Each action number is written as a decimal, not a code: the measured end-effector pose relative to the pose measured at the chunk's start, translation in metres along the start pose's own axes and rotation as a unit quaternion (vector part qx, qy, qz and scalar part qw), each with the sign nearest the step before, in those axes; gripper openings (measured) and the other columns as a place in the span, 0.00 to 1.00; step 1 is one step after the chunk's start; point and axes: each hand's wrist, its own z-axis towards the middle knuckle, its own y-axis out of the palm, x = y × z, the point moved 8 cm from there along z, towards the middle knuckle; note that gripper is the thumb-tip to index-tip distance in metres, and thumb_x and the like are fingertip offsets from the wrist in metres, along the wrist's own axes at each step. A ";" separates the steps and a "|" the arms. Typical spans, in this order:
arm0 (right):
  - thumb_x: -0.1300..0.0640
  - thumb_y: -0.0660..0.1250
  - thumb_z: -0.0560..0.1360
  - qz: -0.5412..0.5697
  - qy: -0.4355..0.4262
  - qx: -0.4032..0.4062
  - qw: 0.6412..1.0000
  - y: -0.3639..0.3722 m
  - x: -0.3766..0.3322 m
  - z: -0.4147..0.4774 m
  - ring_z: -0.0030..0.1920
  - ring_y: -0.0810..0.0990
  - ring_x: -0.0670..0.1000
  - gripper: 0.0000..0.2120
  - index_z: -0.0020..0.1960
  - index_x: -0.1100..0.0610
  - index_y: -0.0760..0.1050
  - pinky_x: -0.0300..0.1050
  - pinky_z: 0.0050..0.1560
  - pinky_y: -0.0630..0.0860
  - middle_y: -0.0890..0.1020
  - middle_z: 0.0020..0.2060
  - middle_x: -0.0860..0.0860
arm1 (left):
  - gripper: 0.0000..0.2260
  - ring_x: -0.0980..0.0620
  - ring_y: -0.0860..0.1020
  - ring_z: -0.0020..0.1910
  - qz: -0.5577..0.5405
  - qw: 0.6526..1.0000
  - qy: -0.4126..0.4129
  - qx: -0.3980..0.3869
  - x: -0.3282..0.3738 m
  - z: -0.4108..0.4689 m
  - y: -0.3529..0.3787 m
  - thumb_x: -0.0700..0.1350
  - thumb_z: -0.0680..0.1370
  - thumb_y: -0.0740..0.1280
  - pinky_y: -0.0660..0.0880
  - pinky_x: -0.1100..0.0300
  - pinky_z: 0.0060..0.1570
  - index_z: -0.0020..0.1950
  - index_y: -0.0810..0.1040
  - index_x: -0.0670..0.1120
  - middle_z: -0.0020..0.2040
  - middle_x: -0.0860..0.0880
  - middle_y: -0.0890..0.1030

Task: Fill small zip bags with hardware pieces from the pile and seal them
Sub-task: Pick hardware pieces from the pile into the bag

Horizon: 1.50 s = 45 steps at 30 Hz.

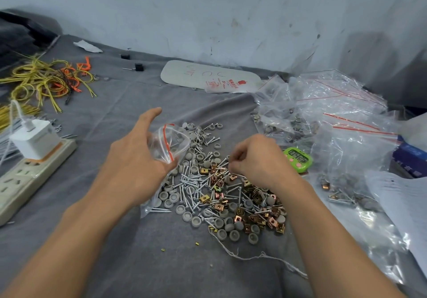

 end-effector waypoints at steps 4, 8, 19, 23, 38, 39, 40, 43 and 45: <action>0.57 0.78 0.71 0.232 -0.115 0.168 0.951 -0.040 -0.041 -0.021 0.34 0.83 0.39 0.06 0.39 0.47 0.86 0.32 0.35 0.77 0.84 0.32 0.38 | 0.41 0.48 0.75 0.55 -0.005 1.000 0.009 -0.012 0.002 0.000 0.002 0.62 0.67 0.74 0.67 0.54 0.50 0.74 0.56 0.72 0.52 0.57 0.81; 0.57 0.77 0.72 0.206 -0.203 0.137 0.948 -0.018 -0.093 -0.032 0.33 0.80 0.38 0.05 0.44 0.47 0.88 0.29 0.36 0.73 0.83 0.31 0.38 | 0.43 0.61 0.78 0.49 -0.020 0.997 0.064 -0.044 0.011 -0.001 0.007 0.52 0.67 0.78 0.70 0.60 0.46 0.74 0.58 0.72 0.45 0.65 0.81; 0.49 0.72 0.78 0.453 -0.011 -0.118 0.884 0.031 -0.059 -0.018 0.58 0.83 0.47 0.20 0.69 0.50 0.78 0.54 0.65 0.78 0.85 0.59 0.45 | 0.17 0.44 0.83 0.59 -0.626 0.762 -0.078 -0.147 0.014 -0.003 0.004 0.46 0.78 0.64 0.81 0.49 0.55 0.61 0.84 0.42 0.60 0.41 0.84; 0.47 0.69 0.78 0.562 -0.027 -0.310 0.766 0.051 -0.084 -0.037 0.48 0.84 0.61 0.23 0.64 0.64 0.79 0.56 0.53 0.82 0.85 0.52 0.64 | 0.23 0.38 0.81 0.62 -0.651 0.718 -0.139 -0.204 0.013 -0.008 0.009 0.54 0.79 0.60 0.80 0.36 0.56 0.59 0.85 0.40 0.63 0.38 0.82; 0.68 0.69 0.78 0.610 0.023 -0.126 0.782 0.033 -0.056 -0.015 0.43 0.87 0.53 0.06 0.48 0.60 0.84 0.48 0.47 0.84 0.87 0.46 0.57 | 0.14 0.52 0.84 0.41 -0.313 0.939 -0.098 -0.106 -0.002 -0.005 0.014 0.29 0.71 0.74 0.80 0.65 0.40 0.53 0.85 0.43 0.44 0.46 0.87; 0.69 0.71 0.76 0.578 0.018 -0.125 0.806 0.034 -0.056 -0.015 0.45 0.87 0.53 0.06 0.47 0.60 0.84 0.45 0.46 0.84 0.87 0.46 0.57 | 0.15 0.52 0.84 0.40 -0.314 0.940 -0.096 -0.097 -0.001 -0.006 0.014 0.27 0.71 0.73 0.80 0.64 0.41 0.52 0.85 0.43 0.43 0.46 0.87; 0.69 0.73 0.74 0.550 0.015 -0.123 0.826 0.036 -0.055 -0.015 0.46 0.87 0.53 0.06 0.48 0.60 0.84 0.43 0.45 0.83 0.87 0.46 0.58 | 0.16 0.51 0.84 0.39 -0.323 0.937 -0.095 -0.092 0.001 -0.007 0.014 0.26 0.71 0.72 0.80 0.62 0.41 0.52 0.85 0.43 0.43 0.45 0.87; 0.70 0.74 0.74 0.527 0.013 -0.126 0.841 0.040 -0.055 -0.015 0.41 0.86 0.51 0.08 0.48 0.59 0.84 0.39 0.41 0.81 0.87 0.42 0.58 | 0.20 0.51 0.84 0.39 -0.354 0.925 -0.099 -0.099 0.002 -0.008 0.015 0.23 0.70 0.70 0.79 0.64 0.36 0.53 0.83 0.44 0.44 0.43 0.87; 0.70 0.73 0.74 0.538 0.014 -0.127 0.833 0.039 -0.054 -0.014 0.39 0.85 0.51 0.07 0.48 0.60 0.85 0.39 0.39 0.81 0.87 0.40 0.57 | 0.22 0.50 0.85 0.40 -0.377 0.913 -0.104 -0.116 0.002 -0.008 0.017 0.22 0.70 0.69 0.79 0.65 0.36 0.57 0.82 0.43 0.47 0.41 0.87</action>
